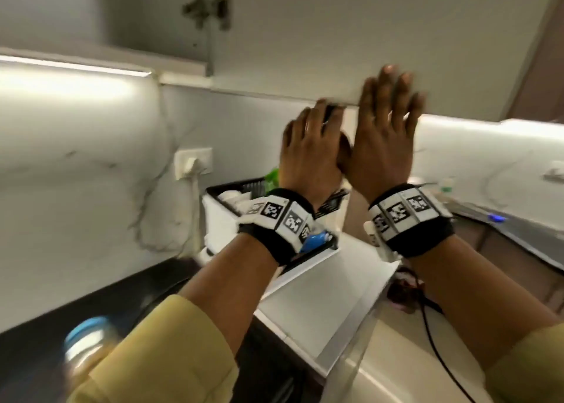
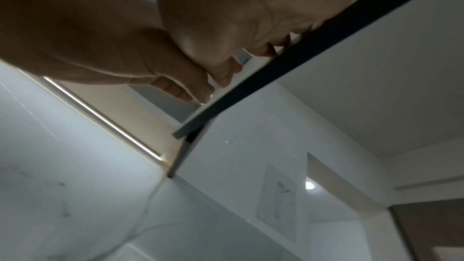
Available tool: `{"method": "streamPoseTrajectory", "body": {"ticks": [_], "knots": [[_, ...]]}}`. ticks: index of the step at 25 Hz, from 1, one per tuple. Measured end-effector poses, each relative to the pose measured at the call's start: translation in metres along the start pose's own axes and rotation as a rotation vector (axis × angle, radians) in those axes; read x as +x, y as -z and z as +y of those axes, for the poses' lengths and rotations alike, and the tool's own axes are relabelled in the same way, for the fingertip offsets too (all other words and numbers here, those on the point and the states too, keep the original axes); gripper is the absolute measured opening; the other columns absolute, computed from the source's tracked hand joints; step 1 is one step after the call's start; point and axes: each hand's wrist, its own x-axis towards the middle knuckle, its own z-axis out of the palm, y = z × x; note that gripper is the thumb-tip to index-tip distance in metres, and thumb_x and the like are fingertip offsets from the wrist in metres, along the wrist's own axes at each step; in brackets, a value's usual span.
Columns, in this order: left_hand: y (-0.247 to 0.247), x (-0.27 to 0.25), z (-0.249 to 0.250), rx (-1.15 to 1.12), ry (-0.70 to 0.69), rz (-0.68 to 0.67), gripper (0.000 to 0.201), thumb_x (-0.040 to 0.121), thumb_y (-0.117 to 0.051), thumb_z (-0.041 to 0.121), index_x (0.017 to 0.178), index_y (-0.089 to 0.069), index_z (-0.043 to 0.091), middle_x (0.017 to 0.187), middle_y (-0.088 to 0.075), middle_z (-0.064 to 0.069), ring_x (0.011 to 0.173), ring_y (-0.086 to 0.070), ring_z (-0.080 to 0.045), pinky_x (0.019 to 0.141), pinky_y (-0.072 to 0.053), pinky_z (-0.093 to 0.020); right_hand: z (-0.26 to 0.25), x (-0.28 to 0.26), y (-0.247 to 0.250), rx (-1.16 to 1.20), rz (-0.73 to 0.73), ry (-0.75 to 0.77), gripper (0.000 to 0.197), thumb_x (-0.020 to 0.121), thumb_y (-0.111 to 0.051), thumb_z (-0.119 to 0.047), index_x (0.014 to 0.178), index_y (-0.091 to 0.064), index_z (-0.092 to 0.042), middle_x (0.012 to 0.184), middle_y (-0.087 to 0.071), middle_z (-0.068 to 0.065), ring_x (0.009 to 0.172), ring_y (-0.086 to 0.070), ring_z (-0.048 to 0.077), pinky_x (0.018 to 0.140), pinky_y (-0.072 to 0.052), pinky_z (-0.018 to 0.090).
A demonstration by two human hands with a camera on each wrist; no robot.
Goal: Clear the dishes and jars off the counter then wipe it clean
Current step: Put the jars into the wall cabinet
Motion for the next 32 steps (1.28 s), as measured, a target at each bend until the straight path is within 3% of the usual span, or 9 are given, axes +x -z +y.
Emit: {"method": "streamPoseTrajectory", "body": {"ticks": [3, 6, 8, 11, 13, 18, 24, 29, 32], "knots": [[0.041, -0.075, -0.04, 0.025, 0.184, -0.159, 0.051, 0.079, -0.054, 0.009, 0.129, -0.055, 0.017, 0.129, -0.056, -0.006, 0.115, -0.053, -0.029, 0.093, -0.044, -0.04, -0.071, -0.059, -0.02, 0.322, -0.175, -0.081, 0.075, 0.091, -0.041, -0.041, 0.151, -0.019, 0.0, 0.157, -0.017, 0.023, 0.147, -0.011, 0.04, 0.12, -0.008, 0.05], [0.092, -0.177, -0.092, 0.081, 0.436, -0.244, 0.034, 0.081, -0.058, 0.01, 0.114, -0.063, 0.021, 0.109, -0.063, -0.001, 0.099, -0.057, -0.025, 0.081, -0.049, -0.04, -0.168, -0.146, -0.037, 0.544, -0.368, -0.099, 0.067, 0.086, -0.047, -0.034, 0.142, -0.038, 0.003, 0.144, -0.04, 0.027, 0.138, -0.031, 0.043, 0.115, -0.018, 0.047], [0.125, -0.243, -0.118, 0.118, 0.609, -0.338, 0.026, 0.084, -0.057, 0.011, 0.109, -0.063, 0.019, 0.105, -0.062, -0.003, 0.097, -0.057, -0.025, 0.079, -0.049, -0.04, -0.227, -0.202, -0.043, 0.664, -0.511, -0.118, 0.054, 0.086, -0.054, -0.028, 0.132, -0.051, 0.002, 0.129, -0.053, 0.025, 0.126, -0.045, 0.041, 0.108, -0.028, 0.043], [0.17, -0.315, -0.142, 0.174, 0.83, -0.391, 0.02, 0.09, -0.057, 0.016, 0.109, -0.061, 0.015, 0.107, -0.062, -0.005, 0.094, -0.061, -0.024, 0.076, -0.052, -0.04, -0.294, -0.266, -0.04, 0.777, -0.804, -0.186, 0.047, 0.091, -0.057, -0.028, 0.132, -0.052, -0.006, 0.127, -0.054, 0.016, 0.12, -0.049, 0.032, 0.101, -0.038, 0.039], [0.195, -0.35, -0.155, 0.229, 0.953, -0.402, 0.019, 0.09, -0.055, 0.016, 0.108, -0.062, 0.013, 0.105, -0.063, -0.007, 0.092, -0.06, -0.027, 0.073, -0.051, -0.039, -0.328, -0.297, -0.033, 0.77, -0.941, -0.151, 0.049, 0.091, -0.056, -0.033, 0.134, -0.048, -0.01, 0.13, -0.052, 0.01, 0.12, -0.048, 0.027, 0.098, -0.041, 0.036], [0.24, -0.398, -0.197, 0.361, 1.204, -0.363, 0.029, 0.088, -0.055, 0.02, 0.116, -0.06, 0.012, 0.115, -0.059, -0.008, 0.105, -0.057, -0.028, 0.086, -0.048, -0.039, -0.387, -0.324, -0.034, 0.735, -1.046, -0.117, 0.045, 0.086, -0.061, -0.039, 0.121, -0.052, -0.012, 0.118, -0.053, 0.007, 0.11, -0.051, 0.025, 0.088, -0.046, 0.037], [0.257, -0.419, -0.258, 0.652, 1.452, -0.258, 0.067, 0.085, -0.06, 0.038, 0.142, -0.035, 0.013, 0.151, -0.029, -0.015, 0.135, -0.032, -0.036, 0.103, -0.038, -0.053, -0.426, -0.319, -0.082, 0.684, -1.116, -0.105, 0.071, 0.083, -0.064, -0.048, 0.138, -0.037, -0.013, 0.13, -0.047, 0.007, 0.117, -0.049, 0.026, 0.091, -0.046, 0.039], [0.26, -0.43, -0.304, 0.518, 1.944, -0.055, 0.11, 0.076, -0.071, 0.051, 0.152, -0.002, 0.011, 0.161, -0.002, -0.015, 0.145, -0.011, -0.038, 0.114, -0.02, -0.055, -0.443, -0.321, -0.123, 0.632, -1.248, -0.184, 0.096, 0.075, -0.07, -0.057, 0.145, -0.025, -0.01, 0.142, -0.04, 0.01, 0.126, -0.045, 0.031, 0.096, -0.044, 0.042], [0.256, -0.439, -0.316, 0.485, 2.063, 0.031, 0.122, 0.07, -0.075, 0.053, 0.152, 0.003, 0.01, 0.16, -0.002, -0.015, 0.145, -0.014, -0.039, 0.115, -0.018, -0.055, -0.45, -0.319, -0.144, 0.613, -1.319, -0.198, 0.104, 0.073, -0.072, -0.058, 0.149, -0.017, -0.012, 0.144, -0.038, 0.011, 0.127, -0.044, 0.032, 0.096, -0.045, 0.044]]}}
